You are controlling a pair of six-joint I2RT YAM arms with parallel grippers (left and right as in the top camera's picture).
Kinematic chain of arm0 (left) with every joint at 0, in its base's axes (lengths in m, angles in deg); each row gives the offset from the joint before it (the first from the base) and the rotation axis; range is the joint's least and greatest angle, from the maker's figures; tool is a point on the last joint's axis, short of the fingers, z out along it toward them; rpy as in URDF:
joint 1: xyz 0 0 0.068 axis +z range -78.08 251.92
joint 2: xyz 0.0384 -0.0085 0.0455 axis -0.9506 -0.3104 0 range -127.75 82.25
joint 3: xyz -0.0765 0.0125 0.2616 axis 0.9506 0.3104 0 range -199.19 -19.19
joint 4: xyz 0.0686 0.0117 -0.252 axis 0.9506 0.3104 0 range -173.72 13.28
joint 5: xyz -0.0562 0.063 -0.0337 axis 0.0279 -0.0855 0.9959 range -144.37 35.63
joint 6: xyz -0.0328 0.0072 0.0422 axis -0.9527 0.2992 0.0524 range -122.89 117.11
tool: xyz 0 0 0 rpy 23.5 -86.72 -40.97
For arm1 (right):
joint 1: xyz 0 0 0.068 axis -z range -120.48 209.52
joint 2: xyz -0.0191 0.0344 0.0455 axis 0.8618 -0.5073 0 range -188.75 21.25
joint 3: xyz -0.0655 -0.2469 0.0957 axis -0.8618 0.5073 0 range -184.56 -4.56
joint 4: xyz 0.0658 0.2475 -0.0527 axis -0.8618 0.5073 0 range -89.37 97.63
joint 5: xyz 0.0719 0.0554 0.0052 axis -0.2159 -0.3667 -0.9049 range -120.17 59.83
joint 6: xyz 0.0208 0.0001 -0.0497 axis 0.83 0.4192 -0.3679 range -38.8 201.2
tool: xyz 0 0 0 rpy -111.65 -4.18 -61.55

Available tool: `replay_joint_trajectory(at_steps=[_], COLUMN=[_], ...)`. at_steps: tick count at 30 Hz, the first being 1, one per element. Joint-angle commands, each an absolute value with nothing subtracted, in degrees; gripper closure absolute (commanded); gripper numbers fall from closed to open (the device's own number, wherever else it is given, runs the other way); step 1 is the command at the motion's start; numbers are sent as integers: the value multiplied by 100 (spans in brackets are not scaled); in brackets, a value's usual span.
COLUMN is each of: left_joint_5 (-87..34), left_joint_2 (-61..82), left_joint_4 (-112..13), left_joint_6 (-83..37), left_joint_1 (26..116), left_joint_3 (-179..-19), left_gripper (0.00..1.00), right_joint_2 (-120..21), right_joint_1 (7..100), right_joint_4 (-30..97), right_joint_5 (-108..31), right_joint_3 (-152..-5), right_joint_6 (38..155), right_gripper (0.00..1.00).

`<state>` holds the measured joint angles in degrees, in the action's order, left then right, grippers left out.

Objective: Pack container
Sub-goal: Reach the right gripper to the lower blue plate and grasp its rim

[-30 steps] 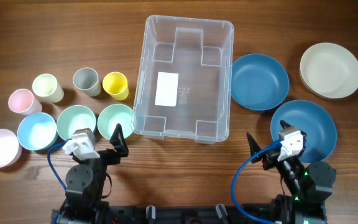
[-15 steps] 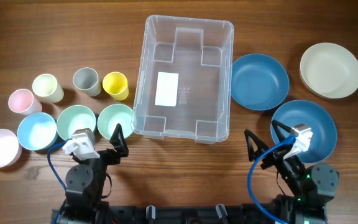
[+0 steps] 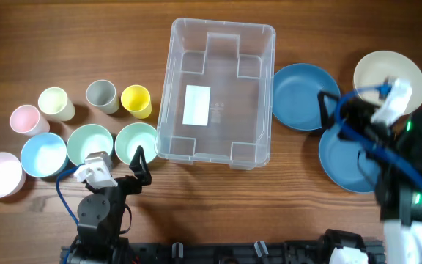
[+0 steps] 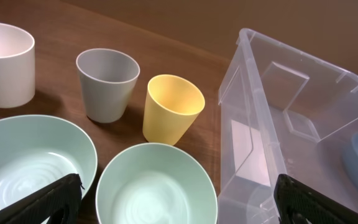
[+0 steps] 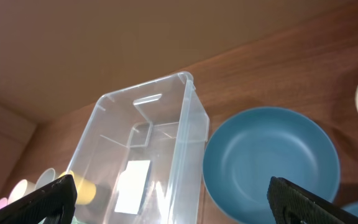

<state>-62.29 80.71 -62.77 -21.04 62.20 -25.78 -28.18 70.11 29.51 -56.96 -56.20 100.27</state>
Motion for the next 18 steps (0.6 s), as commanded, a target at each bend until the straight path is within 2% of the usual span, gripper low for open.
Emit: replay_joint_trajectory(at_steps=[1,8,18], left_joint_5=[-6282,-6282,-6282], left_joint_2=[8102,8102,8102], left_joint_4=[-6294,-6294,-6294], left_joint_6=[-2117,-2117,-2117], left_joint_1=[6251,6251,6251], left_joint_3=[-2557,-2557,-2557], left_gripper=[0,0,0], right_joint_2=[-3561,-4389,-4564], right_joint_1=[7072,7999,9153], right_joint_4=[3150,5185,5832], right_joint_5=[-5528,-2573,-1604], right_joint_3=[-5943,-5941,-5858], right_joint_6=[10040,11738,12083], right_gripper=[0,0,0])
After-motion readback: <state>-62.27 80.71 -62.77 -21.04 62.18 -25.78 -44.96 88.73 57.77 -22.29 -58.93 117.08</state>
